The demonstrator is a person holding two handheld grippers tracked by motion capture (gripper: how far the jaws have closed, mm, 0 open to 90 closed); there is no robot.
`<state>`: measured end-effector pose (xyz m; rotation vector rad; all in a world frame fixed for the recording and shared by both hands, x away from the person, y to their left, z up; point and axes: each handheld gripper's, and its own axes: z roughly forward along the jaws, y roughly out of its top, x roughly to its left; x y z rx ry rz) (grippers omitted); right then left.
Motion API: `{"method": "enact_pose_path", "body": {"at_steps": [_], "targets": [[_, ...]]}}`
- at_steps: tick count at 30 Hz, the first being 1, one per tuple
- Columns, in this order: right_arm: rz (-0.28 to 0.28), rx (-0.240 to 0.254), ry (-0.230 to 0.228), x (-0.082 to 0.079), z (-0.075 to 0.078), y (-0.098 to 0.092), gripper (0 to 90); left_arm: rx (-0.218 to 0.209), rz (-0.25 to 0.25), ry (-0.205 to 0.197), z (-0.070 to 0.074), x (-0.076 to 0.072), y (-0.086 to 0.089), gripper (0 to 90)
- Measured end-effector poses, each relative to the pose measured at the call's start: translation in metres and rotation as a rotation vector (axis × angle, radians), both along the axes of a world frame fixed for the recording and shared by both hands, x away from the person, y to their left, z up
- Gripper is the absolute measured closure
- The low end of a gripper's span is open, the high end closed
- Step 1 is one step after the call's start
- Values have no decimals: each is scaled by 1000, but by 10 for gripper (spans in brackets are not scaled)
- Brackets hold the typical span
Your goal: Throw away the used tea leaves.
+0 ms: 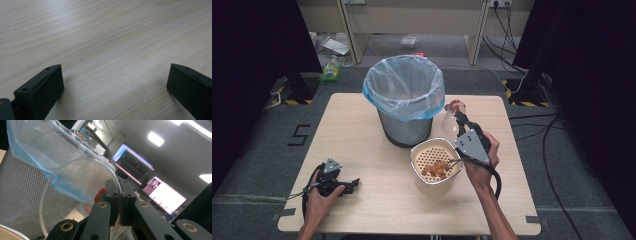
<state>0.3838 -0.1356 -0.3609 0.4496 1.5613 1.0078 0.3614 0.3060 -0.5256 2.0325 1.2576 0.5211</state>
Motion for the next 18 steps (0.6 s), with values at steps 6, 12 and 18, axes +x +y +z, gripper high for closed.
{"method": "enact_pose_path", "body": {"at_steps": [6, 12, 18], "targets": [[9, 70, 71, 15, 9, -6, 875, -1, 0, 1, 0, 0, 0, 0], [1, 75, 79, 23, 22, -8, 875, -2, 0, 2, 0, 0, 0, 0], [-3, 94, 100, 37, 41, -11, 873, -5, -1, 6, 0, 1, 0, 0]]}}
